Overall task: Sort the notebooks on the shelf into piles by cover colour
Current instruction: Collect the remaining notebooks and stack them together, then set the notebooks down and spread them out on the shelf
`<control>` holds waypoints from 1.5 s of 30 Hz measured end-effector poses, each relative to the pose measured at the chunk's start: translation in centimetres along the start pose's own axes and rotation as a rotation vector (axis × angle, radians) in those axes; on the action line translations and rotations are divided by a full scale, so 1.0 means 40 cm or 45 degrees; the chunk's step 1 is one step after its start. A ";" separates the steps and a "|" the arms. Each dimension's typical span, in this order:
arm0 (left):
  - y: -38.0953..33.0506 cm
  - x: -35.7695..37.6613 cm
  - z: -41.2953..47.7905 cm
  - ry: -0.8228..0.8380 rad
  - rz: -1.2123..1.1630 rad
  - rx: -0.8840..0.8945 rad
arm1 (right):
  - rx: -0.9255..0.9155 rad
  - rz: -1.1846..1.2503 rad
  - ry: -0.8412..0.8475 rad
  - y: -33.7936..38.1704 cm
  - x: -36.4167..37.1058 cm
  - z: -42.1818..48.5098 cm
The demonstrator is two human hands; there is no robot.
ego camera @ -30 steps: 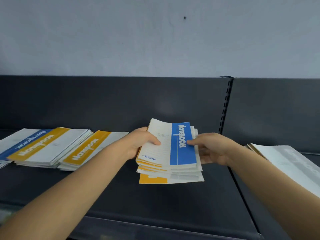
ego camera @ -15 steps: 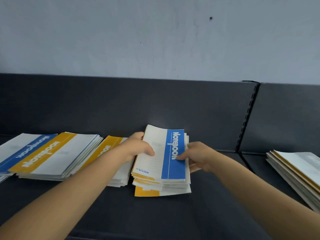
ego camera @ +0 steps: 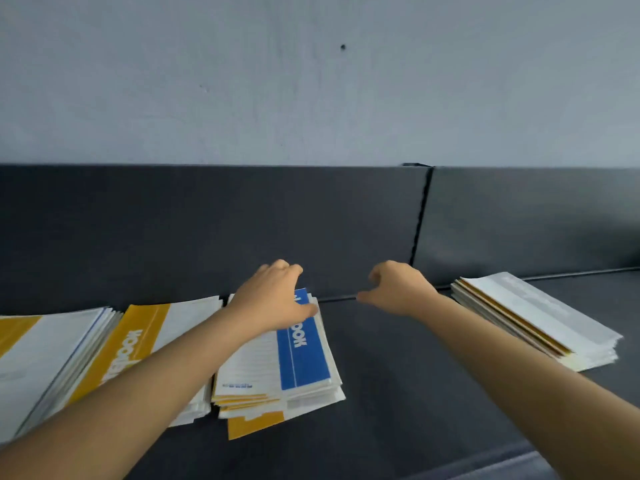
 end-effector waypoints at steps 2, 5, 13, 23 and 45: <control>-0.081 0.003 0.039 -0.023 0.094 0.070 | 0.043 -0.026 -0.020 -0.088 -0.055 0.021; -0.228 0.036 0.109 -0.038 0.205 0.180 | 0.155 -0.148 -0.049 -0.262 -0.128 0.062; -0.582 0.256 0.334 0.106 -0.649 -0.072 | 0.462 0.210 0.143 -0.790 -0.181 0.228; -0.637 0.395 0.425 -0.053 -1.666 -0.811 | 0.319 0.493 0.578 -0.861 -0.116 0.293; -0.636 0.279 0.369 -0.191 -1.726 -0.715 | 0.276 1.076 1.051 -0.740 -0.142 0.227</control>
Point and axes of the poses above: each hand's wrist, its own z-axis towards the middle knuckle, its own x-axis out of the palm, y = z × x, the point moved 8 cm from there along z, towards the middle knuckle, and after that the axes turned 11 degrees about x, right-handed, at the moved point
